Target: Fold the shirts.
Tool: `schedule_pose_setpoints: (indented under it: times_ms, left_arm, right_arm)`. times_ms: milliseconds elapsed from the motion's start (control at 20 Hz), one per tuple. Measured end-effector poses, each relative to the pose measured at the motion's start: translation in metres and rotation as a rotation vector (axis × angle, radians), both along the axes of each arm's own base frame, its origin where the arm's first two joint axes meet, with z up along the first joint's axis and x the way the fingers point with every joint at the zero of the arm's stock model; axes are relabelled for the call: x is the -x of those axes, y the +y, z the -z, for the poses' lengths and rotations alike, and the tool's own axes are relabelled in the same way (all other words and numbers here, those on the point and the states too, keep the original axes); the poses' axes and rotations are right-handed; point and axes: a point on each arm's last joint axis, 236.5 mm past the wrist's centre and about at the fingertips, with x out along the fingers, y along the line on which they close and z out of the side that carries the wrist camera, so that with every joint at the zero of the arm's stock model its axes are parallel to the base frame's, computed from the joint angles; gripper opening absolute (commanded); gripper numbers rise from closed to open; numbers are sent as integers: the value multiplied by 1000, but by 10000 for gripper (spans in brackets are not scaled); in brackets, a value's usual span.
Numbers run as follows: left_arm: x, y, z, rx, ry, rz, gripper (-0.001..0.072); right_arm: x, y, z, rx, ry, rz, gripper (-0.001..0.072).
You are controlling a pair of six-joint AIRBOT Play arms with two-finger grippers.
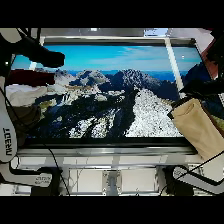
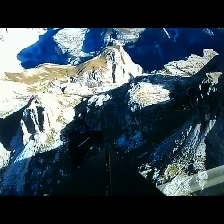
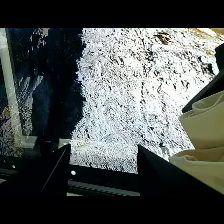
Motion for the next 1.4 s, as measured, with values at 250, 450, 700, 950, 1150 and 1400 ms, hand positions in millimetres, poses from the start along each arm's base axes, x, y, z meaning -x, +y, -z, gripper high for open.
schedule_pose_setpoints:
  times_ms: [250,450,700,950,1150,1400]
  left_arm:
    - [-5,19,1,-86,-20,-17,23]
    - [-14,118,5,-326,-26,-232,574]
    - [4,260,52,-326,78,-635,580]
    - [12,343,129,-100,144,-932,580]
    - [3,370,188,149,175,-1100,580]
    - [-29,368,246,485,192,-1189,581]
  right_arm:
    - [0,0,0,2,0,0,480]
    - [0,0,0,2,0,0,480]
    - [-1,-1,0,4,-6,3,480]
    - [-23,-8,-8,15,-95,52,480]
    - [-44,-5,-23,-67,-154,162,480]
    - [-59,13,-44,-224,-188,248,480]
